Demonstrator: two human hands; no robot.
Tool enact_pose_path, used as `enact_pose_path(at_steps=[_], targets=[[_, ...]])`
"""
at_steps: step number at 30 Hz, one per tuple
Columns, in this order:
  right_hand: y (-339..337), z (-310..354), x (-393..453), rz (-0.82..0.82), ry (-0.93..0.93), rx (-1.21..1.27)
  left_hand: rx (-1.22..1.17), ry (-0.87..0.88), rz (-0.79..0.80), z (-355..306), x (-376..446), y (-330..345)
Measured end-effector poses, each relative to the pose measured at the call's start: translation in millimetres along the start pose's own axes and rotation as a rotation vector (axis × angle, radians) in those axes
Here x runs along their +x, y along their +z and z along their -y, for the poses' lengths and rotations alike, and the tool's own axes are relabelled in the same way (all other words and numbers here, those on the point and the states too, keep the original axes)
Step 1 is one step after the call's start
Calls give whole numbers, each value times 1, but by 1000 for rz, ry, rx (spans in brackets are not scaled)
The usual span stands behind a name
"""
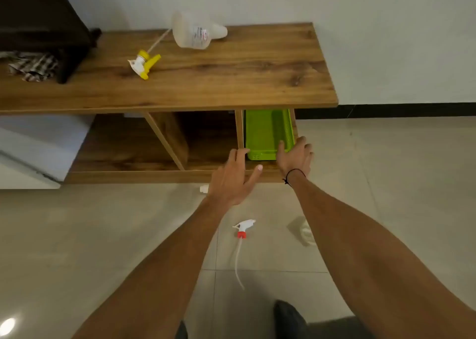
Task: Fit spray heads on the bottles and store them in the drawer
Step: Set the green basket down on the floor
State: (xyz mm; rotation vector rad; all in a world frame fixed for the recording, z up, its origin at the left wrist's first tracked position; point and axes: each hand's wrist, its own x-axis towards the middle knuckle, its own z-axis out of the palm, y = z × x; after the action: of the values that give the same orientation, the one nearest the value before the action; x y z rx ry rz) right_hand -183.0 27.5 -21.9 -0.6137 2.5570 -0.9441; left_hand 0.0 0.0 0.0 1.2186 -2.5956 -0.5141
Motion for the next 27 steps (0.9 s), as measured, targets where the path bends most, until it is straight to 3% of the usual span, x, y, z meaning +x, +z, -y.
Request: enact_pose_path(at_steps=[12,16,20,27], targets=[[35,9,26,19,362,332,-360,-230,37,44,-19,56],[35,-6,4,15,468,367,-782,-449,166,50,-21,66],[43,-23,-25,13,554,503,-865,-446,216,40,-27,81],[51,-42,-93,-2,686,637,-1133,-681,284,30,-51,104]])
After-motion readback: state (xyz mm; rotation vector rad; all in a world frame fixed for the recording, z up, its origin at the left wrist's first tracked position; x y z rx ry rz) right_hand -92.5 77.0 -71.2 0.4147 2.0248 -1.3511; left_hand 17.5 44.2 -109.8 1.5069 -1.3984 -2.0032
